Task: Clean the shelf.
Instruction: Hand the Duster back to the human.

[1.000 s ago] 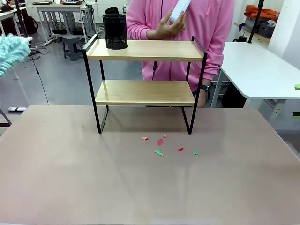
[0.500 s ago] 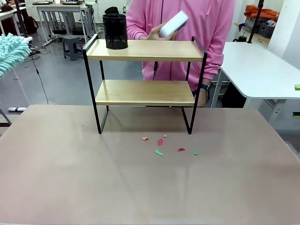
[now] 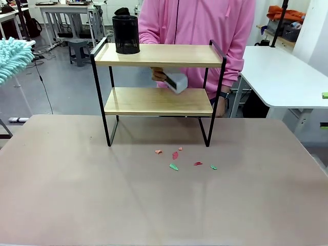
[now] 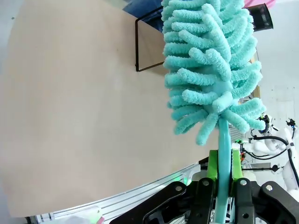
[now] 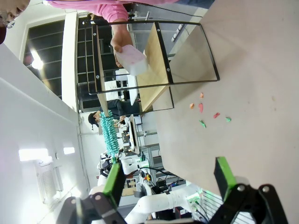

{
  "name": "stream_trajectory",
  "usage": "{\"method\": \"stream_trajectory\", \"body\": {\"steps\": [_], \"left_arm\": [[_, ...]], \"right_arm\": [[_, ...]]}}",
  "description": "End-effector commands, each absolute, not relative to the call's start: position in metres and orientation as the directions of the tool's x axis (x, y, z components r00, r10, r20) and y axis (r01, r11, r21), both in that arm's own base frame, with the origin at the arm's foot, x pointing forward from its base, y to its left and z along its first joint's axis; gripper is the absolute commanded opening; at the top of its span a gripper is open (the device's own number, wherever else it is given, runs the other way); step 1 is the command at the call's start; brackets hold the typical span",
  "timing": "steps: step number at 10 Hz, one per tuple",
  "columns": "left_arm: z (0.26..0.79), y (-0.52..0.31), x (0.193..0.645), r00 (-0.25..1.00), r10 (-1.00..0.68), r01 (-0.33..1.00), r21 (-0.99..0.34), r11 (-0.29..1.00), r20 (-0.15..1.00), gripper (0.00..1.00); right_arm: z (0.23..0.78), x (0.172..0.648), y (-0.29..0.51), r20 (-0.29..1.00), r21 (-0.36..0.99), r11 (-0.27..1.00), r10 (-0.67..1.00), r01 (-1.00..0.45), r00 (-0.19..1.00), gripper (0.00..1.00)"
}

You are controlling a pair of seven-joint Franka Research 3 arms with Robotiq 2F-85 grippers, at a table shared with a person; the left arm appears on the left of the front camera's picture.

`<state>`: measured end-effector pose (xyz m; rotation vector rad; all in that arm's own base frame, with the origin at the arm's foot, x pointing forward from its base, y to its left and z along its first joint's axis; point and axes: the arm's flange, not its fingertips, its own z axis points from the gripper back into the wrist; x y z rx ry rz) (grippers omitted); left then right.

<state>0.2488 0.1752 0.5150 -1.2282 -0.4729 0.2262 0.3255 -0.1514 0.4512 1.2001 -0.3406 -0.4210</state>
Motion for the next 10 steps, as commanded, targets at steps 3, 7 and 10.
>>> {"method": "stream_trajectory", "body": {"steps": [3,7,10], "left_arm": [[0.546,0.172,0.24,0.866,0.377,0.195,-0.917,0.347,0.327,0.13],[0.625,0.084,0.211,0.866,-0.21,0.474,-0.878,0.061,0.453,0.13],[0.601,0.03,0.203,0.539,-0.811,0.416,-0.909,0.022,0.227,0.13]], "right_arm": [[0.469,0.332,-0.16,0.061,0.954,0.278,-0.551,0.114,0.832,1.0],[0.566,0.34,-0.073,0.265,0.959,0.199,-0.362,-0.204,0.894,1.0],[0.549,0.333,-0.05,0.277,0.947,0.232,-0.242,-0.222,0.93,1.0]]}}
